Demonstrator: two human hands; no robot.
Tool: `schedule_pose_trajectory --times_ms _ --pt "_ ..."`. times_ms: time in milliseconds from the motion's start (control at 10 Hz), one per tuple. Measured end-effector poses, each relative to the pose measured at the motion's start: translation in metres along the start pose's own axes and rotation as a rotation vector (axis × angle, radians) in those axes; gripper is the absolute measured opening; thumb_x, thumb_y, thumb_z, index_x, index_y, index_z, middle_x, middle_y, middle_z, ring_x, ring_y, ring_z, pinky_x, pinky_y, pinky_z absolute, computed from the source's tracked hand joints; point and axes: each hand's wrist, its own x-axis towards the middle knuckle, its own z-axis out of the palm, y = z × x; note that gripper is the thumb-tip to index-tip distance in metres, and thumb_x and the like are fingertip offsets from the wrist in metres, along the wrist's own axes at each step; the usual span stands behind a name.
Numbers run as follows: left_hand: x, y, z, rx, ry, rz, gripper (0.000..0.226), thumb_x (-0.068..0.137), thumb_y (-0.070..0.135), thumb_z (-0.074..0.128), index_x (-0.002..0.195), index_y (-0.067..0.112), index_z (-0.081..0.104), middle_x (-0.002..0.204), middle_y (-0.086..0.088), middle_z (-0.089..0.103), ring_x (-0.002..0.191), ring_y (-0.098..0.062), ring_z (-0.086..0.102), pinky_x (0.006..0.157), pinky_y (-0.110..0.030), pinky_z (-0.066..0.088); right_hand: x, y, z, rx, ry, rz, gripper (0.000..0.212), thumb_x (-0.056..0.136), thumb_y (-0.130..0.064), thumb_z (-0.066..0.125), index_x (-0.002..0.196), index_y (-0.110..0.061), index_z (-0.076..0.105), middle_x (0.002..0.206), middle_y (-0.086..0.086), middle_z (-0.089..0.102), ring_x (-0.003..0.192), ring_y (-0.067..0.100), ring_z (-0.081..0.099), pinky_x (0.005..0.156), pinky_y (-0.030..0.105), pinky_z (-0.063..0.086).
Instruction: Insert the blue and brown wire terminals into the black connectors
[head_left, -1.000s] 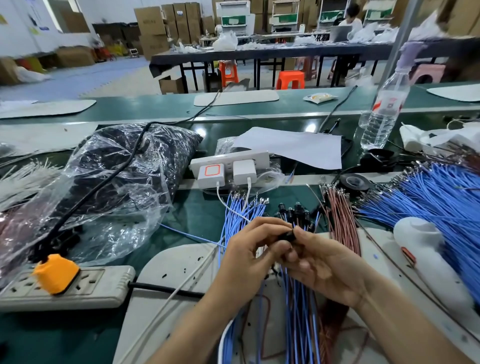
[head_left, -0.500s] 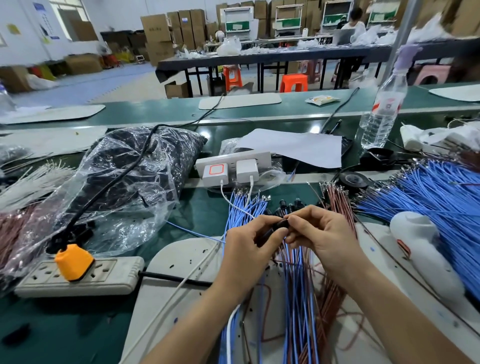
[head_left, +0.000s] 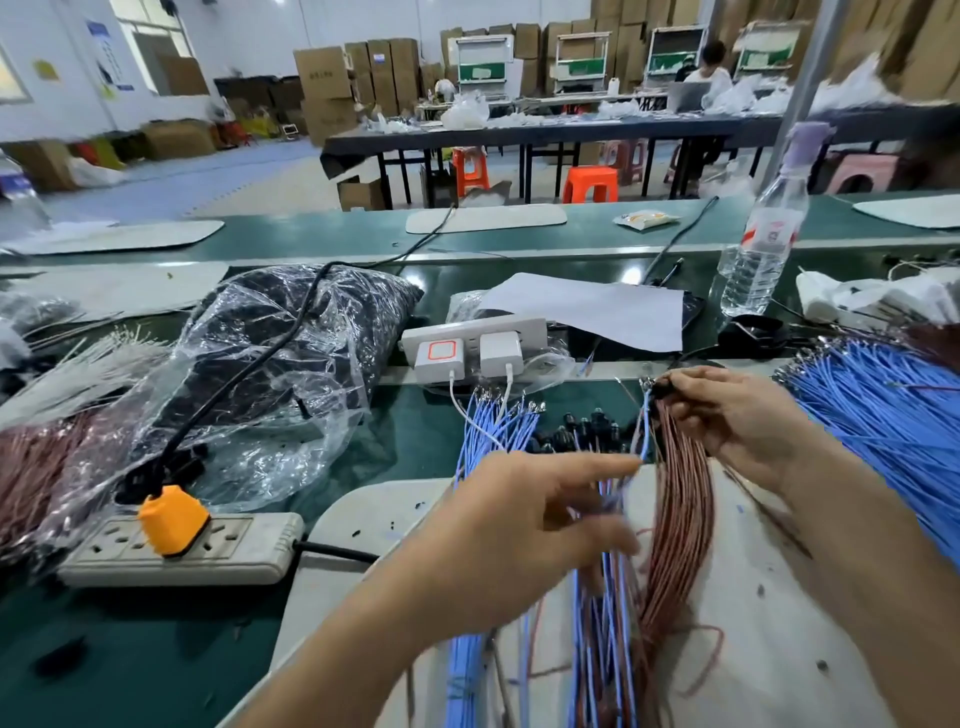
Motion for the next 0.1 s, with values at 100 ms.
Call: schedule_pose_trajectory --times_ms 100 --pt "-0.0369 0.0271 -0.0217 0.275 -0.047 0.034 0.041 0.084 0.05 0.063 0.124 0.052 0.053 0.111 0.018 0.068 0.071 0.017 0.056 0.077 -0.004 0.042 0.0068 -0.0021 0.0132 -0.384 0.012 -0.03 0.023 0.095 -0.001 0.051 0.116 0.003 0.058 0.082 0.012 0.06 0.057 0.013 0.051 0.049 0.019 0.043"
